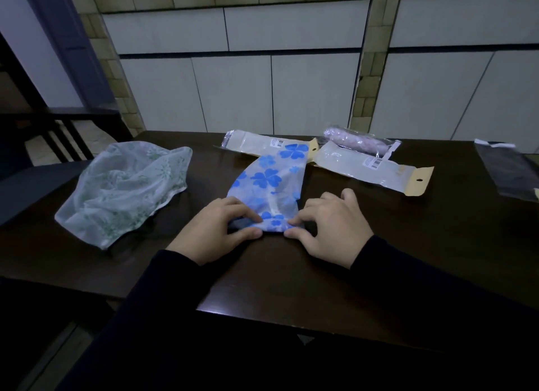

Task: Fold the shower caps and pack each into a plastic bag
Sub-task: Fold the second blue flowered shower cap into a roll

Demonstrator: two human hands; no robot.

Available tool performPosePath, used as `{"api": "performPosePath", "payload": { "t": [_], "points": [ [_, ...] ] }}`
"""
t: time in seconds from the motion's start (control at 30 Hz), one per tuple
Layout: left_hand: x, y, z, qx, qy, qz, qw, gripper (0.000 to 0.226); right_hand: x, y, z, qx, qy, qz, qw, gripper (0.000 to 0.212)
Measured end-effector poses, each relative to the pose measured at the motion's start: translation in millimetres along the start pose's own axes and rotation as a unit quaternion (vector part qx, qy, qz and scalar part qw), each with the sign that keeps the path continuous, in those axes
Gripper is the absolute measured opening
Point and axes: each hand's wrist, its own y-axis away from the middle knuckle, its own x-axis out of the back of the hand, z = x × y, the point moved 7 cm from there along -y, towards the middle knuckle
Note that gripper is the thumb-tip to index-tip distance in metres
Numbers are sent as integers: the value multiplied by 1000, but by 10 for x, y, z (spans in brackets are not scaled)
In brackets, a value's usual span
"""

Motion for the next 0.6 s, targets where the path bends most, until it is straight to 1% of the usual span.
{"api": "performPosePath", "payload": {
  "t": [0.1, 0.13, 0.23, 0.37, 0.43, 0.53, 0.6],
  "points": [
    [22, -23, -32, 22, 17, 28, 999, 21, 6, -22, -2, 5, 0, 2, 1000, 35],
    [21, -29, -42, 34, 20, 33, 999, 18, -2, -42, 10, -1, -7, -4, 1000, 35],
    [19, -47, -60, 76, 27, 32, 996, 21, -42, -138, 83, -48, -57, -41, 996, 38],
    [3, -93, -87, 134, 13, 4, 991, 20, -133, -222, 174, -120, -101, -102, 982, 35],
    [2, -107, -104, 148, 11, -2, 989, 21, -156, -221, 201, -132, -100, -101, 981, 32],
    [17, -130, -116, 154, 9, 2, 988, 19, -140, -203, 223, -137, -102, -77, 982, 22],
    [14, -134, -97, 148, 3, 3, 989, 18, -114, -202, 205, -135, -88, -75, 984, 24]
  ]
}}
